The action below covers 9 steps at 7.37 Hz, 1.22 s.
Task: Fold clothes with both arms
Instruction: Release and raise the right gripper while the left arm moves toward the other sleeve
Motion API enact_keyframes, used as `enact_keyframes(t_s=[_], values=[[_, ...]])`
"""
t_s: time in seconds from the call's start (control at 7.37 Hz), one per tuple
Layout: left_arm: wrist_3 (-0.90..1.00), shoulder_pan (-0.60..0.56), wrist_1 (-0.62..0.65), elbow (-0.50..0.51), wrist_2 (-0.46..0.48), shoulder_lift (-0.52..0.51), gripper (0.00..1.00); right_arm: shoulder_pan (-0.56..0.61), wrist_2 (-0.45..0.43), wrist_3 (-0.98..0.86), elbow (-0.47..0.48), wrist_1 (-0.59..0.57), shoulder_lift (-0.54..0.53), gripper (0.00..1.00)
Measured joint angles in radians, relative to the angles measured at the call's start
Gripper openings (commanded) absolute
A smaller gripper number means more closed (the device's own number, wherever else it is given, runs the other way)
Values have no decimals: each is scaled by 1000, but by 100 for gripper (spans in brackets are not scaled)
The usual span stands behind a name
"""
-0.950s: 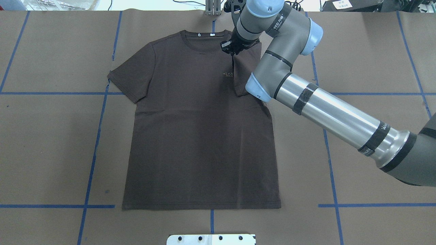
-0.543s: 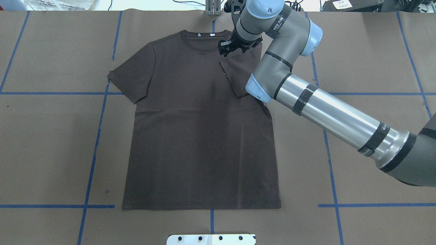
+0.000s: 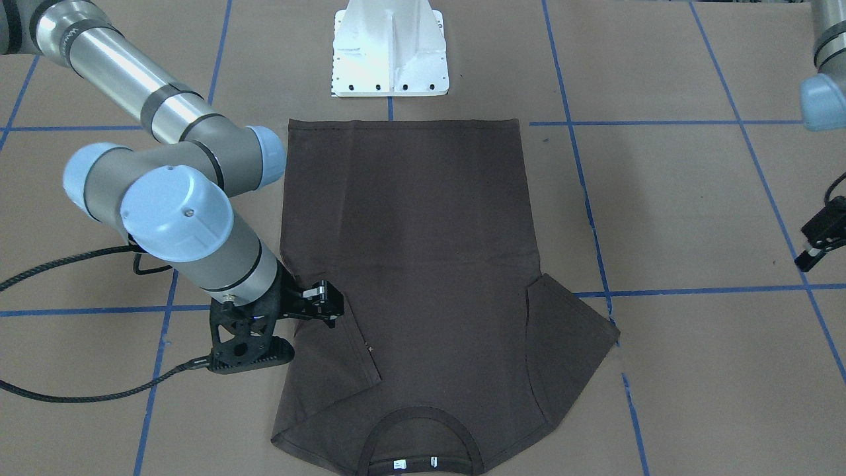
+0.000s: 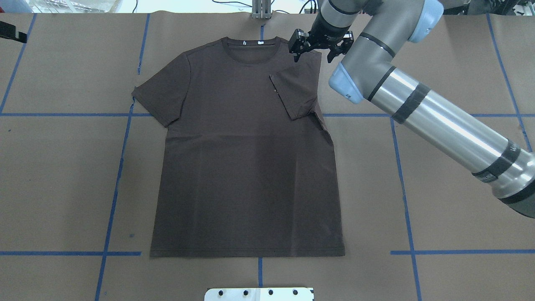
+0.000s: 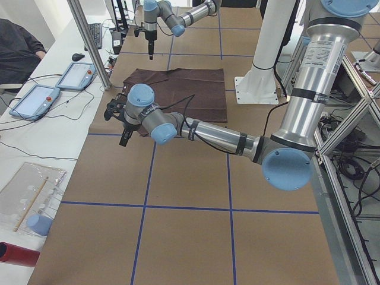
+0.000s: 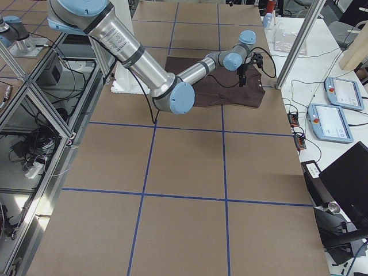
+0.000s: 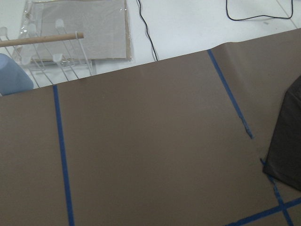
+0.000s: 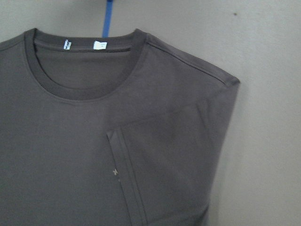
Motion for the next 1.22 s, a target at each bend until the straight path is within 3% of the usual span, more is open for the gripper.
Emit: enact_keyframes(t_s=[0.27, 0.68, 1.22], values=[[-220, 172, -37, 26, 216, -63, 100, 44, 36, -32, 202, -150, -122, 100], [-472, 391, -91, 130, 495, -151, 100, 76, 51, -61, 311, -175, -226, 100], [-522, 480, -128, 285, 608, -213, 93, 62, 40, -59, 314, -169, -234, 100]])
